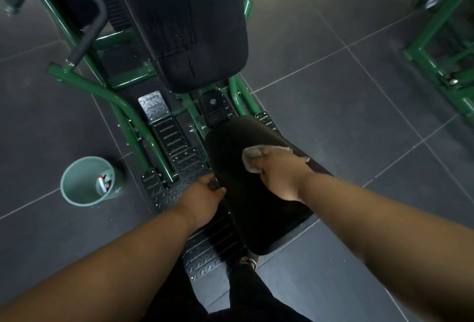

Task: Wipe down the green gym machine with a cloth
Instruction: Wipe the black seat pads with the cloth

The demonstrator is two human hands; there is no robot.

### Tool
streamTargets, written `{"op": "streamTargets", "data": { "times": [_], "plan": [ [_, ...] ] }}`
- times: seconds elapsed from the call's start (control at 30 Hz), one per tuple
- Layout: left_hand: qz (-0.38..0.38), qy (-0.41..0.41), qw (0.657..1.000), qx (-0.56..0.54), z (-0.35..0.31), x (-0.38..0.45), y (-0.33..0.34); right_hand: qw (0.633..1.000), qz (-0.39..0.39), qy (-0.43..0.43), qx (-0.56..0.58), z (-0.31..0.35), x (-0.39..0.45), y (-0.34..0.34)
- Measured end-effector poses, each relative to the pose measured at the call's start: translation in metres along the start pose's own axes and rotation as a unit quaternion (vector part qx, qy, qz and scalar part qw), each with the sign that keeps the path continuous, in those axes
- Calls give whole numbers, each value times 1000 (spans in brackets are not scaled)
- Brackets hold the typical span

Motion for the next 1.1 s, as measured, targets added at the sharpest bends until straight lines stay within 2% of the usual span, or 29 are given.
{"op": "streamTargets", "data": {
  "times": [0.07, 0.2, 0.33, 0.43, 0.53, 0.7, 0.9, 1.03, 1.1],
  "plan": [
    [3, 3, 1000, -5, -4, -4, 1, 1000, -16, -12, -2, -11, -2, -1],
    [7, 11, 1000, -5, -5, -7, 6, 996, -45, 67, -36, -32, 44, -22],
    [14, 15, 1000, -18, -4, -6, 10, 992, -39, 117, -3, -39, 115, -38],
    [7, 14, 1000, 0, -1, -4, 11, 996, 0, 74, 51, -39, 149, -39],
    [-6, 0, 1000, 0, -4, -1, 13, 996, -5, 57, 65, -39, 157, -33],
    [-8, -1, 1000, 8, -4, 0, 14, 996, -23, 50, 73, -59, 116, -27],
    [-3, -5, 999, 45, -10, -1, 12, 990, -79, 62, 98, -88, 4, -15],
    [6, -3, 998, 66, -16, -2, 10, 997, -70, 28, 30, -85, -60, -4],
    [13, -3, 997, 74, -17, -1, 8, 993, -81, 52, 67, -99, -68, 2]
  ]
}}
Point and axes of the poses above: each hand's wrist, its own x-axis towards the middle knuckle, its own y-axis out of the palm, z = x × y, the point moved 2 cm from there along x, towards the middle knuckle, and after that the axes turned 7 degrees about y, right-handed, at the moved point
